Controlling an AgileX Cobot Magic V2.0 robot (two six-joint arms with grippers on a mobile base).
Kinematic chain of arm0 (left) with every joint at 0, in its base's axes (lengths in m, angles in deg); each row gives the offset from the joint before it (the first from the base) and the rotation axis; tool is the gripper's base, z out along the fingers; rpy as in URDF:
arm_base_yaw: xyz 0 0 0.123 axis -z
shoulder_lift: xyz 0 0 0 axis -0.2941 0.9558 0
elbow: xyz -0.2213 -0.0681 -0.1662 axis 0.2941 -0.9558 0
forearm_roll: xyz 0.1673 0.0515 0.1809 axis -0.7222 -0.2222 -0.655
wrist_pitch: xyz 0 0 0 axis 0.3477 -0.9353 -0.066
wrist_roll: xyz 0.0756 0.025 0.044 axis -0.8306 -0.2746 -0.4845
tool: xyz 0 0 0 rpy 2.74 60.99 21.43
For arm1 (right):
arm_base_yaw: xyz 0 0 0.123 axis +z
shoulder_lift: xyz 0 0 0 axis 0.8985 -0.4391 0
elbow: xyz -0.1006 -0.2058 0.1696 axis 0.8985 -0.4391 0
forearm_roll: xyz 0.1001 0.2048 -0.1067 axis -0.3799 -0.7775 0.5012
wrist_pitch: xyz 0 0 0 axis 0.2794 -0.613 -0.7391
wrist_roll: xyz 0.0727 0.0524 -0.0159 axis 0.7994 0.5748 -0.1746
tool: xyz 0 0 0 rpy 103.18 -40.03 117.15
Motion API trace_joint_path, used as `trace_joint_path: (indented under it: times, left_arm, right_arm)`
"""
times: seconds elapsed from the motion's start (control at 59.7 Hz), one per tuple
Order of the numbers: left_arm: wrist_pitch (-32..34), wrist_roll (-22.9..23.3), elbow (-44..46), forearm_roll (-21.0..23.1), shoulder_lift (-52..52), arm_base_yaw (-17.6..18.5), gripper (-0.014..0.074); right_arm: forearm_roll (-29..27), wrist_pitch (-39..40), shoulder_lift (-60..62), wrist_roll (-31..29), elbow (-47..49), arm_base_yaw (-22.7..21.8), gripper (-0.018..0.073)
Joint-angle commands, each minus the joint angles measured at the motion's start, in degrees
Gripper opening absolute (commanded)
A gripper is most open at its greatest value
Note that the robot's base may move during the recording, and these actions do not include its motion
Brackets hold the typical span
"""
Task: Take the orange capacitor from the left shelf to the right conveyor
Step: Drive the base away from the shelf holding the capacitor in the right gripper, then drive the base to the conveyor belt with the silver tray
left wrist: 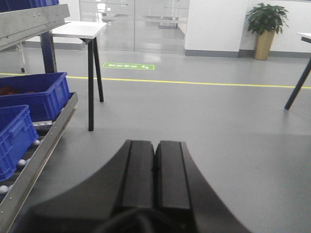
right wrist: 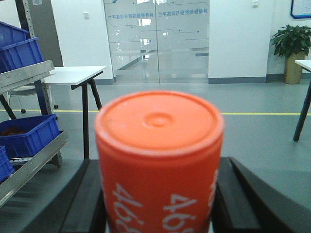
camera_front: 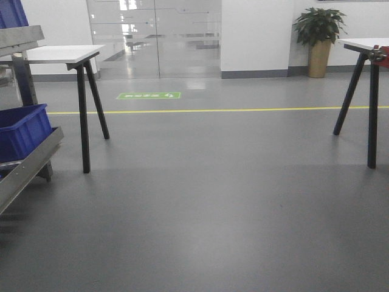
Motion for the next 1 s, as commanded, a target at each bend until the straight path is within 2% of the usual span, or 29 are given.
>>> trace_joint_path:
  times: [0.0, 0.988]
  left_arm:
    - [5.19, 0.10, 0.17, 0.13, -0.68, 0.60, -0.0127]
    - [5.19, 0.10, 0.17, 0.13, -0.68, 0.23, -0.0127]
  right_arm:
    - [0.41, 5.15, -0.73, -0.12, 1.60, -0.45, 0.0106]
    - [0.41, 5.15, -0.73, -0.12, 1.60, -0.45, 0.0106]
